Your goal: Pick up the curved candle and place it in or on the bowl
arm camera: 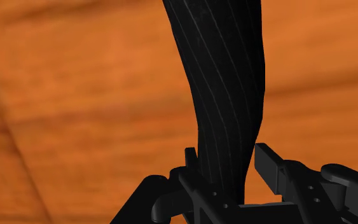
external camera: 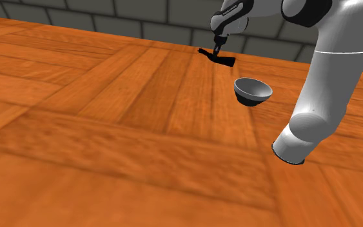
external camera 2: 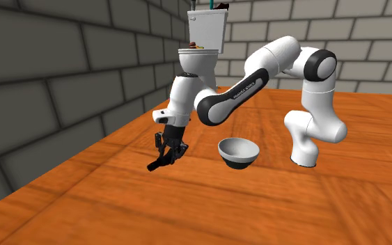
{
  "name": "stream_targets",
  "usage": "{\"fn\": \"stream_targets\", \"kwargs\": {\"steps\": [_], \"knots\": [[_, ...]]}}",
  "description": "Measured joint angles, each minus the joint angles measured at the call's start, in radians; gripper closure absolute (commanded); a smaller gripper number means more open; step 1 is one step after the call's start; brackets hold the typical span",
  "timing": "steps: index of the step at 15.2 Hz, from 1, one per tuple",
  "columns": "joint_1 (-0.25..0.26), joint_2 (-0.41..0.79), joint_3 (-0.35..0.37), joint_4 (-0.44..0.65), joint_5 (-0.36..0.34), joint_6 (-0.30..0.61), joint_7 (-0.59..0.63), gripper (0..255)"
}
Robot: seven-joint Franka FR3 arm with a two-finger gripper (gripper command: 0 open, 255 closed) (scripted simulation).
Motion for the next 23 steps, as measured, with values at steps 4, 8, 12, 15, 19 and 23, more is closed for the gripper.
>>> {"fn": "stream_targets", "kwargs": {"steps": [4, 8, 12, 15, 19, 23], "knots": [[0.003, -0.016, -0.003, 0.033, -0.008, -0.048, 0.004, 255], [0.004, -0.037, -0.007, 0.062, -0.017, -0.096, 0.006, 255], [0.006, -0.046, -0.008, 0.104, -0.023, -0.148, 0.009, 255], [0.013, -0.079, -0.011, 0.096, -0.038, -0.170, 0.017, 255], [0.035, -0.231, -0.019, -0.074, -0.112, -0.142, 0.055, 255], [0.035, -0.409, -0.014, -0.268, -0.204, -0.116, 0.105, 255]]}}
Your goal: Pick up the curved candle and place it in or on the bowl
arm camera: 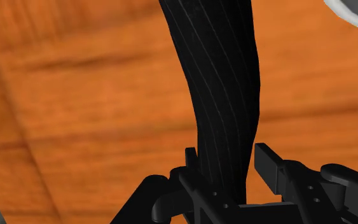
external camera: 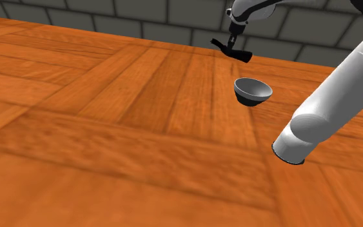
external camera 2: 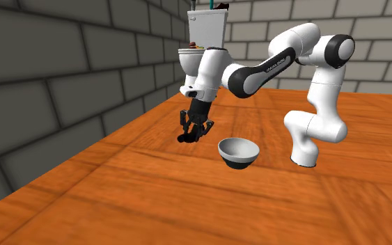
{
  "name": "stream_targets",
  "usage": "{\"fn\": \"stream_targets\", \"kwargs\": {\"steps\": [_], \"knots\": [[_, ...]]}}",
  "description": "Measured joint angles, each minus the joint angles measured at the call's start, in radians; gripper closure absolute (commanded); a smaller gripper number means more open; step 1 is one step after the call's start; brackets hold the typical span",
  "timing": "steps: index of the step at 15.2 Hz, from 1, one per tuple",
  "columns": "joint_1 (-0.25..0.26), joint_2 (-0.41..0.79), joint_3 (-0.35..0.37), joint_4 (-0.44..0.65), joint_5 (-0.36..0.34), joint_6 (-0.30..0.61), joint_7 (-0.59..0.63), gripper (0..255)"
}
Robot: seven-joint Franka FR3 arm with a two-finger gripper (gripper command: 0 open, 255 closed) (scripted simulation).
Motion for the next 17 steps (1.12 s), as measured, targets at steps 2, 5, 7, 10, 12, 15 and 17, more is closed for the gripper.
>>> {"fn": "stream_targets", "kwargs": {"steps": [2, 5, 7, 10, 12, 15, 17], "knots": [[-0.009, -0.075, 0.005, -0.080, -0.037, 0.008, 0.017, 255], [-0.031, -0.198, 0.020, -0.194, -0.089, 0.001, 0.044, 255], [-0.051, -0.285, 0.028, -0.265, -0.121, -0.013, 0.052, 255], [-0.083, -0.420, 0.051, -0.377, -0.159, -0.039, 0.072, 255], [-0.106, -0.518, 0.068, -0.439, -0.177, -0.076, 0.078, 255], [-0.139, -0.651, 0.083, -0.528, -0.196, -0.122, 0.077, 255], [-0.167, -0.755, 0.087, -0.581, -0.206, -0.172, 0.060, 255]]}}
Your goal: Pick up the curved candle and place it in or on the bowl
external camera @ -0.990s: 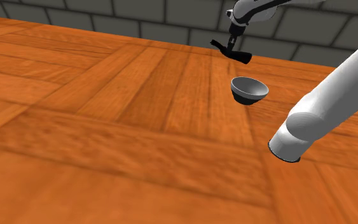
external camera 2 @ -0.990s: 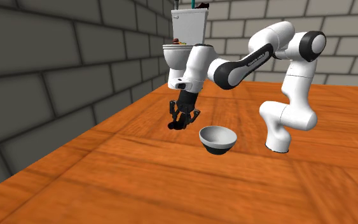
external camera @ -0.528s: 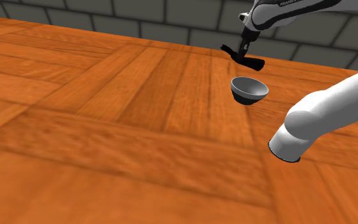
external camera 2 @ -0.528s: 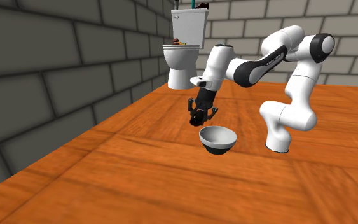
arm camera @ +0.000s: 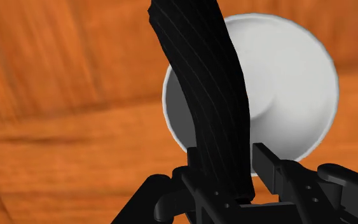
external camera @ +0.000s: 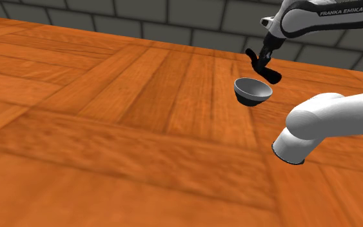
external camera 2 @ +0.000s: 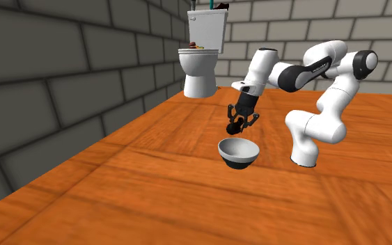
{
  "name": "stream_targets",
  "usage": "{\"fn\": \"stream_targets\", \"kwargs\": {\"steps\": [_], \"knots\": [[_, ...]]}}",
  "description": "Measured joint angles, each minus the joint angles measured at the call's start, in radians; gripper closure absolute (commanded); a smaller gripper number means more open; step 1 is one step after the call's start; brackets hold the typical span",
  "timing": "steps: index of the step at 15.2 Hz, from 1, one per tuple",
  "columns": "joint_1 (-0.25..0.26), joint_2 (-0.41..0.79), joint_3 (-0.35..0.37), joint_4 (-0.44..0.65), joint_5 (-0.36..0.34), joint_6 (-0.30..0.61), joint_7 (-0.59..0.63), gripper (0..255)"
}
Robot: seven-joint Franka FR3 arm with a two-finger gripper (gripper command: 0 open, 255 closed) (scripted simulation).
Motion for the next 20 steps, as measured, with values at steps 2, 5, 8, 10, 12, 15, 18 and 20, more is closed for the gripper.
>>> {"fn": "stream_targets", "kwargs": {"steps": [2, 5, 8, 10, 12, 15, 18, 20], "knots": [[-0.011, -0.045, 0.005, -0.029, -0.004, -0.017, -0.002, 255], [-0.020, -0.053, -0.003, -0.068, -0.016, 0.013, 0.000, 255], [-0.027, -0.047, -0.012, -0.103, -0.029, 0.053, 0.006, 255], [-0.032, -0.040, -0.020, -0.128, -0.039, 0.085, 0.009, 255], [-0.037, -0.030, -0.028, -0.150, -0.049, 0.117, 0.012, 255], [-0.044, -0.012, -0.037, -0.180, -0.064, 0.164, 0.020, 255], [-0.045, -0.007, -0.039, -0.185, -0.067, 0.174, 0.021, 255], [-0.045, -0.008, -0.040, -0.186, -0.067, 0.175, 0.021, 255]]}}
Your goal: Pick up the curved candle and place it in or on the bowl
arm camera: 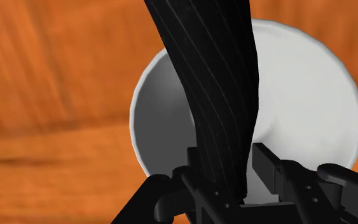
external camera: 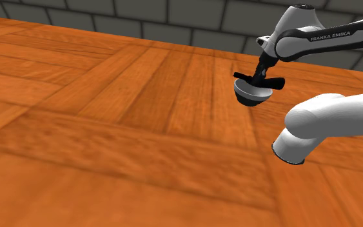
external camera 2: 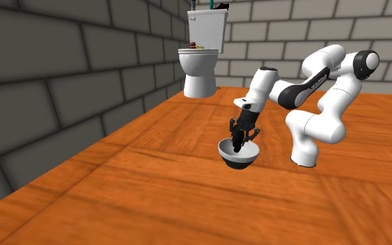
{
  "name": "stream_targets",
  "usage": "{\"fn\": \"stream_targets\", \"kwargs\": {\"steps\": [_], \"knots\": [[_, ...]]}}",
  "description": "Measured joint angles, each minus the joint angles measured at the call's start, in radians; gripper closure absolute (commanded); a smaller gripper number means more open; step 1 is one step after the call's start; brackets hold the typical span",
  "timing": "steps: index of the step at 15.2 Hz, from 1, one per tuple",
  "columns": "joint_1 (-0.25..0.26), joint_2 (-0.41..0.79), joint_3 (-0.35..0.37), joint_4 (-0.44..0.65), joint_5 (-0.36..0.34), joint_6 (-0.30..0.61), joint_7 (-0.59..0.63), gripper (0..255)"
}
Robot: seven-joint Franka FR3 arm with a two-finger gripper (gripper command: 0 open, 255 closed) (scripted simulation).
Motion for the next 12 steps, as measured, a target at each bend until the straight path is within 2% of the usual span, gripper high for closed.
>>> {"fn": "stream_targets", "kwargs": {"steps": [1, 7, 12], "knots": [[0.000, 0.000, 0.000, 0.000, 0.000, 0.000, 0.000, 0], [0.000, 0.000, 0.000, 0.000, 0.000, 0.000, 0.000, 0], [0.015, -0.086, 0.045, 0.064, 0.045, -0.149, -0.008, 0]]}}
